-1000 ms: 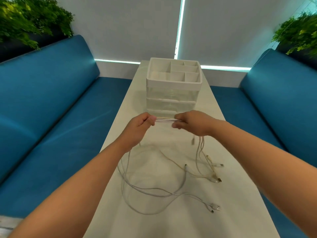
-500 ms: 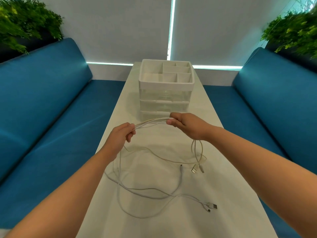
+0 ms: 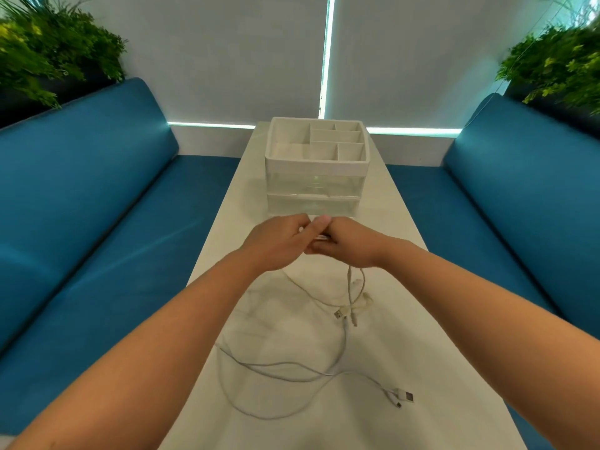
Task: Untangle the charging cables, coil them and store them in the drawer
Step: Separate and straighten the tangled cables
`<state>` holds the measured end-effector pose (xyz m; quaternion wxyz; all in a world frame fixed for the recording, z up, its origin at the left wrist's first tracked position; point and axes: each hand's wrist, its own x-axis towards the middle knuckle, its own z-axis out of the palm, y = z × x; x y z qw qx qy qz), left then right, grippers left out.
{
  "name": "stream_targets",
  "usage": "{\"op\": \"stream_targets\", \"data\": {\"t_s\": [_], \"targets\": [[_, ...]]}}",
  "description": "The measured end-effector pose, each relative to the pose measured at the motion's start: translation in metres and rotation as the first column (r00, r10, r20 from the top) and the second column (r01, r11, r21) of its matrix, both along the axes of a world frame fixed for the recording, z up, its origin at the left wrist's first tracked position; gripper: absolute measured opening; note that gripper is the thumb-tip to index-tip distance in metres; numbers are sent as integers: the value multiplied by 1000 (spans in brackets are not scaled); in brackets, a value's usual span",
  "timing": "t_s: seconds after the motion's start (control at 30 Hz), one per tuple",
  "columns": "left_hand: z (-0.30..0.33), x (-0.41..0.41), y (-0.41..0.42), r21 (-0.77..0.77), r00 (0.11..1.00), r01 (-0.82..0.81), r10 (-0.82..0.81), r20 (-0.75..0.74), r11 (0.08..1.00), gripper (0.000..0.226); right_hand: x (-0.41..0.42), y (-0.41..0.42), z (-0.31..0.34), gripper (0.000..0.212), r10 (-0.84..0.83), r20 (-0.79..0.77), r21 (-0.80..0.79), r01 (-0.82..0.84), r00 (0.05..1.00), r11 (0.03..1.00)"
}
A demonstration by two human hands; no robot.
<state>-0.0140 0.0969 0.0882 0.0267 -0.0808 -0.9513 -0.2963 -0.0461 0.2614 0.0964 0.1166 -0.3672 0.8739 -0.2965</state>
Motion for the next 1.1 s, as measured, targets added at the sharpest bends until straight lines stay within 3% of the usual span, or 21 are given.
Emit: {"op": "stream_targets", "data": {"t_s": [0.1, 0.2, 0.37, 0.43, 0.53, 0.67, 0.73, 0.8, 0.87, 0.93, 1.03, 1.1], "targets": [[-11, 1, -11, 103, 996, 31, -40, 85, 994, 59, -4, 21, -14, 13, -65, -65, 133, 73, 996, 988], [-22, 5, -14, 238, 984, 56, -94, 149, 970, 52, -3, 29, -25, 20, -136, -43, 140, 141, 990, 980], [-23, 8, -24, 340, 988, -26, -26, 150, 940, 48, -6, 48, -38, 37, -317, -246, 284, 381, 916, 880], [-25, 9, -32, 348, 984, -44, -19, 175, 936, 46, -8, 58, -43, 39, -357, -57, 209, 361, 932, 909], [-28, 10, -34, 368, 978, -97, 21, 206, 925, 42, -4, 52, -37, 36, -364, 258, -87, 397, 895, 914], [-28, 10, -43, 355, 975, -188, 132, 178, 916, 41, 2, 48, -30, 45, -292, 391, -295, 419, 873, 859], [-27, 8, -51, 357, 973, -212, 165, 158, 910, 43, 2, 56, -34, 33, -233, 434, -228, 356, 871, 906], [-26, 9, -53, 363, 973, -203, 147, 176, 910, 41, 3, 62, -41, 21, -220, 336, 47, 216, 916, 975], [-27, 10, -48, 373, 974, -163, 90, 206, 913, 39, 0, 66, -52, 20, -253, 209, 215, 208, 945, 954], [-32, 11, -44, 388, 973, -138, 52, 223, 911, 39, -4, 67, -59, 23, -368, 87, 163, 351, 926, 922], [-40, 11, -45, 418, 972, -122, 22, 234, 900, 39, -10, 66, -60, 26, -572, -136, -12, 576, 809, 818], [-39, 11, -46, 439, 972, -120, 16, 234, 890, 40, -11, 67, -59, 28, -611, -316, 18, 649, 726, 761]]}}
